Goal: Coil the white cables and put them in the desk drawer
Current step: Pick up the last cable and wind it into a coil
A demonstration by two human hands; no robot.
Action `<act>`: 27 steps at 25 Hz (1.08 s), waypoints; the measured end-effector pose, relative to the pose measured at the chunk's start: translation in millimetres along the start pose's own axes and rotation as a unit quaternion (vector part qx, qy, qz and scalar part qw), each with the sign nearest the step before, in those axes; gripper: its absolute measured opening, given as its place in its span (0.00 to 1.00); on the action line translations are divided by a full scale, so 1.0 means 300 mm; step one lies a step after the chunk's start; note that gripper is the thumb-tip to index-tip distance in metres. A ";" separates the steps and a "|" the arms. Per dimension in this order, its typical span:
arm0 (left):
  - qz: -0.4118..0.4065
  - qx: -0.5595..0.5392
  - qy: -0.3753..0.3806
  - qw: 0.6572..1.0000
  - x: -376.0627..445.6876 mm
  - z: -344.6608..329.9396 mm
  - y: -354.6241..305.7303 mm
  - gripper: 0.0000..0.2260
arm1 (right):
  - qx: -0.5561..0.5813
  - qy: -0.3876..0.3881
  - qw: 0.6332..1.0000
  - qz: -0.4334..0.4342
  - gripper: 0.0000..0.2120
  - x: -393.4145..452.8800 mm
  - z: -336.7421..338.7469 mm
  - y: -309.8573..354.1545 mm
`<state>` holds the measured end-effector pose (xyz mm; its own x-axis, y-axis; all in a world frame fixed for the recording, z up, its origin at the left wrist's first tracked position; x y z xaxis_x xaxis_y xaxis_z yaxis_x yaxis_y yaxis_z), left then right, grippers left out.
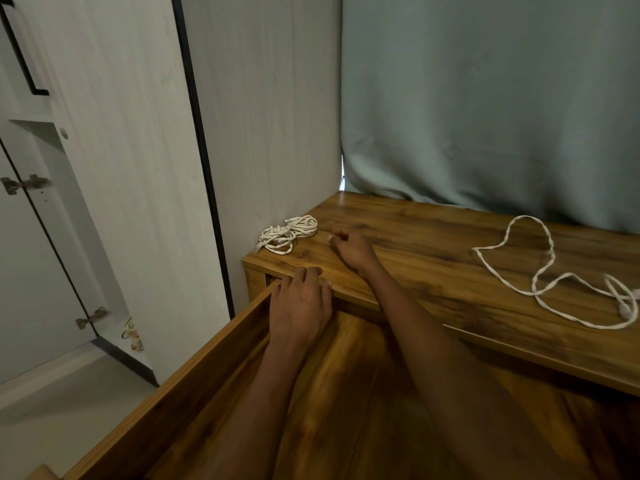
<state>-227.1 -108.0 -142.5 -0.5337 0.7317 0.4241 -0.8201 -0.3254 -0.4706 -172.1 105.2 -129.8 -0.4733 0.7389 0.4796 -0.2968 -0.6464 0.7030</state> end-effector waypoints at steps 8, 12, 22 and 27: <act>-0.067 -0.023 0.027 0.997 -0.069 -0.005 -0.141 0.17 | -0.206 0.046 0.976 0.058 0.11 -0.368 0.372 0.034; -0.147 -0.005 0.074 0.986 -0.152 -0.041 -0.259 0.18 | -0.337 -0.069 0.936 0.078 0.14 -0.536 0.639 -0.031; -0.230 -0.022 0.132 0.964 -0.260 -0.054 -0.440 0.19 | -0.339 -0.086 0.921 -0.171 0.22 -0.877 1.014 -0.170; -0.191 0.002 0.166 0.967 -0.278 -0.054 -0.472 0.12 | -0.318 0.009 0.943 -0.099 0.17 -0.876 0.922 -0.065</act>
<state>-63.1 -113.1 -123.7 -0.0954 0.9510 0.2942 -0.9455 0.0059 -0.3257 187.7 -23.7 -124.3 -0.3680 0.8578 0.3588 -0.8159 -0.4829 0.3179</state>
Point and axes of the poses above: each hand's wrist, its own x-axis towards the middle knuckle, its own z-axis out of the back of the hand, y = z × x, the point moved 1 cm from there along x, towards the middle knuckle, and after that the axes turned 13 degrees about z, right-handed, at the moved point
